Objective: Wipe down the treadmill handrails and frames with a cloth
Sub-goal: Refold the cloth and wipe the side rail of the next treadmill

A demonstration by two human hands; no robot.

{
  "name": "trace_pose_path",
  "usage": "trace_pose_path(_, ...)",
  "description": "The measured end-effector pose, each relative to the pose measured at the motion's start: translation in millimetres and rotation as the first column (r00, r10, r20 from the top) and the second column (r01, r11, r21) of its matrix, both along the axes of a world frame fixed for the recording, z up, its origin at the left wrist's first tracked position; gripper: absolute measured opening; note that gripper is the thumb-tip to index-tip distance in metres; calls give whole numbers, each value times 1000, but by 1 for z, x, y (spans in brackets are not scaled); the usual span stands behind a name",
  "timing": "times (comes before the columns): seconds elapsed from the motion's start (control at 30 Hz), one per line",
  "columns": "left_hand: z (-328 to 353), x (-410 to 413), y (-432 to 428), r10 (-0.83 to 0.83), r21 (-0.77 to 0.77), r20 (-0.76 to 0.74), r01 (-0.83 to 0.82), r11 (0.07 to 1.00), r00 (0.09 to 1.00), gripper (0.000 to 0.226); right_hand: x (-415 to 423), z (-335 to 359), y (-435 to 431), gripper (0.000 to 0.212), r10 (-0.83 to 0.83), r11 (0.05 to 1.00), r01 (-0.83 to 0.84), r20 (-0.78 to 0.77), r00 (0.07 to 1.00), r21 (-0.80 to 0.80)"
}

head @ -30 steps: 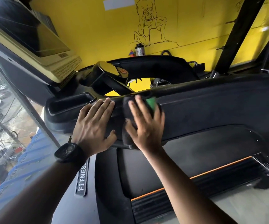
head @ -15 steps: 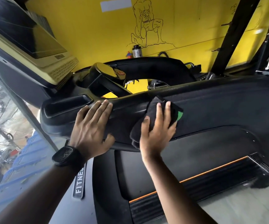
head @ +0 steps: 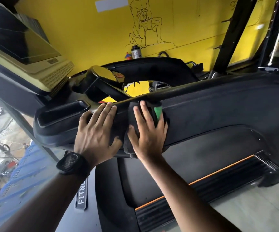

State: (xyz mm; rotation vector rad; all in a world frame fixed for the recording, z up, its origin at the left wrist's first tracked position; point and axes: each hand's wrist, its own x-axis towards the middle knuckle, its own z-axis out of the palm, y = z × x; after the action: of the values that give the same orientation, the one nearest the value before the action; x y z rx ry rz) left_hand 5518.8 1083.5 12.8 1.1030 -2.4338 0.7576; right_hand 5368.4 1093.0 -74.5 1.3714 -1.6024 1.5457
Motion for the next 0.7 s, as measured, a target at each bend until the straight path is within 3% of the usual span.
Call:
trace_pose_path(0.07,1,-4,-1,-19,-4,12,19,1000,1000,83,-22,5,-4,50,-25,999,23,-62,998,-27)
trace_pose_path(0.13,1,-8,-1,-34,-10,27,34,999,999,82,-37,-2,-4,51,-59,998,64,204,977,-18)
trace_pose_path(0.17,0,-10,-2,-39,-17,30,40,999,999,82,-35,-6,-3,52,-58,997,69,375,925,-16)
trace_pose_path(0.23,0,-14,-3,-45,-26,23,46,999,999,81,-19,-5,-1,54,-38,999,47,534,844,-4)
trace_pose_path(0.3,0,-17,-4,-46,-23,12,47,999,999,80,-7,1,1,54,-24,1000,22,399,916,8)
trace_pose_path(0.37,-1,-18,-4,-52,-21,3,52,998,999,80,-19,7,2,52,-25,1000,24,100,995,9)
trace_pose_path(0.43,-1,-19,-5,-66,-26,-2,66,997,998,79,-46,8,-1,49,-33,999,31,-71,997,-17)
trace_pose_path(0.5,-2,-22,-5,-77,-35,-1,77,996,997,79,-65,1,-2,48,-53,998,55,79,995,-18)
trace_pose_path(0.6,-3,-28,-4,-83,-44,-10,83,996,996,78,-45,-2,4,53,-60,998,64,507,860,11)
trace_pose_path(0.63,-3,-31,-3,-92,-45,-13,91,995,996,78,-34,1,5,54,-57,998,50,519,853,27)
trace_pose_path(0.7,-1,-40,-1,-131,-54,-15,130,990,991,75,-26,5,4,54,-11,1000,6,289,957,20)
